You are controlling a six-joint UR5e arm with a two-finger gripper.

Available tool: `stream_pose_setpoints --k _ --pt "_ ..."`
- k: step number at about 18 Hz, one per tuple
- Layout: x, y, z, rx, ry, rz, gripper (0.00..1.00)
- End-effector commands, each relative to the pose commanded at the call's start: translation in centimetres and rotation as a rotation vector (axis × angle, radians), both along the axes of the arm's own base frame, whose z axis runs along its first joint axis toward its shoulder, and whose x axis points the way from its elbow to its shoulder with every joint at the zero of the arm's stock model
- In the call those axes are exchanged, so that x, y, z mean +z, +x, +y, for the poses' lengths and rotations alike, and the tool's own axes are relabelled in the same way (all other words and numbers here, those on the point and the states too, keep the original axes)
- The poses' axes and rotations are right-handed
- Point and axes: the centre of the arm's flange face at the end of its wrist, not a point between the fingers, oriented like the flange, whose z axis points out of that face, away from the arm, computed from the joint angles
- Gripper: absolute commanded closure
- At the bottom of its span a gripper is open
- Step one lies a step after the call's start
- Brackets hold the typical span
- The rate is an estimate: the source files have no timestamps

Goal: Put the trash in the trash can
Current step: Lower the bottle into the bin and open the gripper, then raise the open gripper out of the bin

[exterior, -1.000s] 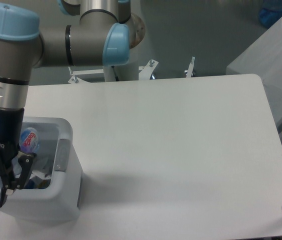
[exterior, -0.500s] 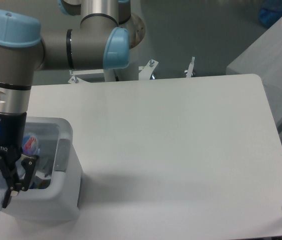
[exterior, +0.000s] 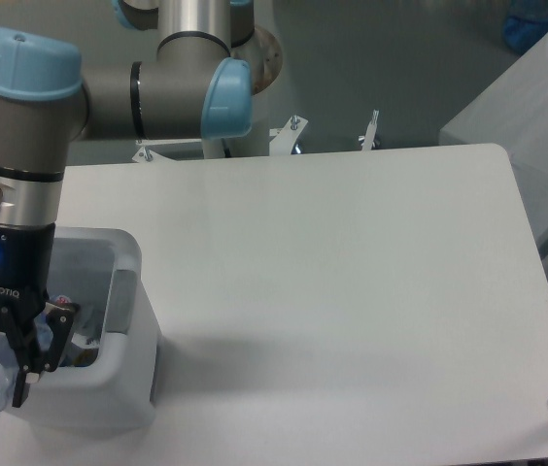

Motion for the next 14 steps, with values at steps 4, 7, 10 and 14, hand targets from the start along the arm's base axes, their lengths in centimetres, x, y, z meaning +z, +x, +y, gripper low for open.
stream_pose_setpoints --k 4,7,10,14 --pt "-0.4 0.9 -1.9 -0.008 -0.02 -0.001 0.28" --pt "-1.0 1.2 -2.4 -0.008 -0.034 -0.008 0.28" --pt "-1.2 1.5 -3.0 -0.009 -0.042 -0.011 0.28" --pt "-0.6 2.3 -4.6 -0.01 -0.041 -0.009 0.27"
